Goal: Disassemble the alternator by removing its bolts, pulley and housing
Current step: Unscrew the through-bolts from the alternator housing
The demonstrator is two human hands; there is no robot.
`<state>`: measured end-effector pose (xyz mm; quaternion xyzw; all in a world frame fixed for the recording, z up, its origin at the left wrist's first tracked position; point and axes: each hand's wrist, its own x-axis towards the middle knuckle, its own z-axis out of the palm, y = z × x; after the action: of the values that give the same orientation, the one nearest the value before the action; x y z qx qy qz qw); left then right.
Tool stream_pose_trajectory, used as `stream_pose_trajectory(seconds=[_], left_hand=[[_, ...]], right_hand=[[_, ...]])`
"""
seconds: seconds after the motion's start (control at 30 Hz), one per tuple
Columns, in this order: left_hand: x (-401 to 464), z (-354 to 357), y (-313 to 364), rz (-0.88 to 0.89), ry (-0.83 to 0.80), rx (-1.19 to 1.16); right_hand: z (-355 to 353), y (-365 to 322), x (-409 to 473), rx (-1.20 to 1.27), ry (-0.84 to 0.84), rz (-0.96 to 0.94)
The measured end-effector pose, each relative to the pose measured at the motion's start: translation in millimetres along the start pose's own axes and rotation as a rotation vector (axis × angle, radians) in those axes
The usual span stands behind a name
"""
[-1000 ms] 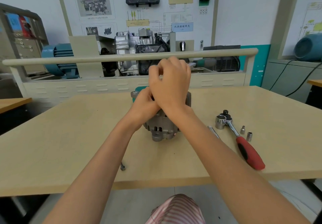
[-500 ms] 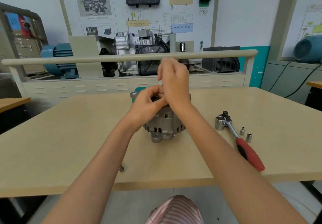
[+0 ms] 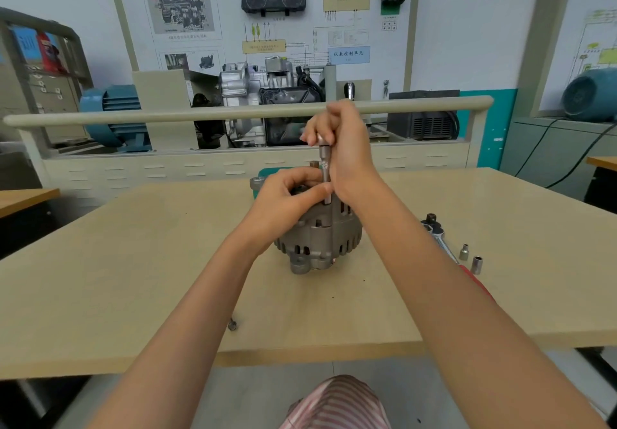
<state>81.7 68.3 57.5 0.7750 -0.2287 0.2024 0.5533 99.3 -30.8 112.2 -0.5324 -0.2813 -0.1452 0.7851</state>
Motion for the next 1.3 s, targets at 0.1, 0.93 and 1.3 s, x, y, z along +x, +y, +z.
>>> stream_pose_trajectory(seconds=[0.1, 0.93, 1.3], left_hand=[[1, 0, 0, -0.019, 0.005, -0.002], [-1, -2, -1, 0.014, -0.009, 0.002], [-3, -1, 2, 0.007, 0.009, 0.012]], right_hand=[[-3, 0, 1, 0.176, -0.053, 0.036], [3, 3, -2, 0.172, 0.042, -0.029], [13, 20, -29, -1.128, 0.368, -0.544]])
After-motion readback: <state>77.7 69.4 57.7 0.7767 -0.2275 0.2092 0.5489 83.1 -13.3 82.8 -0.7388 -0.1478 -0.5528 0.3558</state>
